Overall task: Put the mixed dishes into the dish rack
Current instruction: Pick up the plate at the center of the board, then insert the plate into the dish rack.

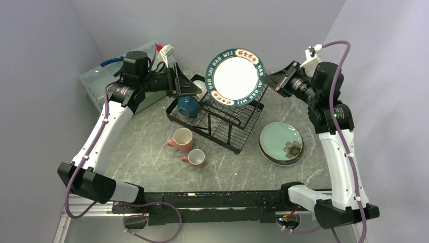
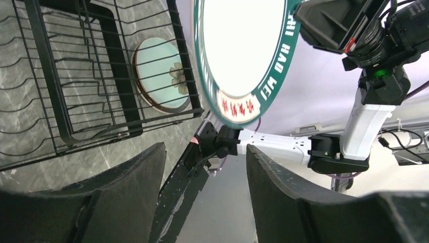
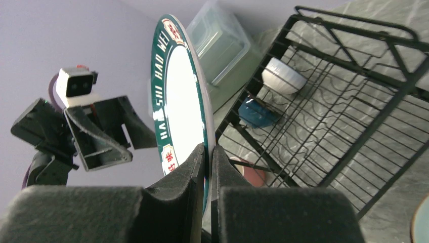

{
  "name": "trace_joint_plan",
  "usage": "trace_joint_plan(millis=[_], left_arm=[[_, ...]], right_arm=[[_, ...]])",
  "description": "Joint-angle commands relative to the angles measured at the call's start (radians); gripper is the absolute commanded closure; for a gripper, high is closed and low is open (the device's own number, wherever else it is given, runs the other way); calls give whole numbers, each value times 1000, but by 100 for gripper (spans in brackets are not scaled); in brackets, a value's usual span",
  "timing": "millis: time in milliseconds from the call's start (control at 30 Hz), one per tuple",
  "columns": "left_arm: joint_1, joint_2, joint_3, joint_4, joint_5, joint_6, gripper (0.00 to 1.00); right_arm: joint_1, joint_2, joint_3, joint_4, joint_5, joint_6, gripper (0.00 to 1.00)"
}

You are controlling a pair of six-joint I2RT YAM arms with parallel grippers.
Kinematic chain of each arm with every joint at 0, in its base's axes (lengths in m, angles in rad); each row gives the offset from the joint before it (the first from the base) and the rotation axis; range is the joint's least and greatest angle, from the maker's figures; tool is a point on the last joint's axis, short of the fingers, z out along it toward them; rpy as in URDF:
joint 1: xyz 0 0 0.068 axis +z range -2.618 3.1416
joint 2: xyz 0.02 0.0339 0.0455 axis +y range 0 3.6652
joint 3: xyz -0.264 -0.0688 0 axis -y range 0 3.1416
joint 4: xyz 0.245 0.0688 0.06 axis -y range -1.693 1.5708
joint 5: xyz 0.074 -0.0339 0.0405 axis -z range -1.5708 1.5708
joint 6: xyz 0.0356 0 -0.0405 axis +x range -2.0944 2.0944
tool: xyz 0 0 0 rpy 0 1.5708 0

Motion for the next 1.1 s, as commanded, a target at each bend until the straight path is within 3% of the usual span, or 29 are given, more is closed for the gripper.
trace_joint_plan(millis=[0,667,900,1067], left_arm=[[17,4,2,109,48,-45,35],[32,37,-8,141,27,-59,40],[34,40,-6,136,30,-52,59],[37,40,-15,145,37,-57,82]], right_arm=[[55,23,71,121,-34,-20,100],[211,120,141,149,-75,-63,100],[229,131,149,132,-47,-79,100],[229,132,139,126,-38,-88,100]])
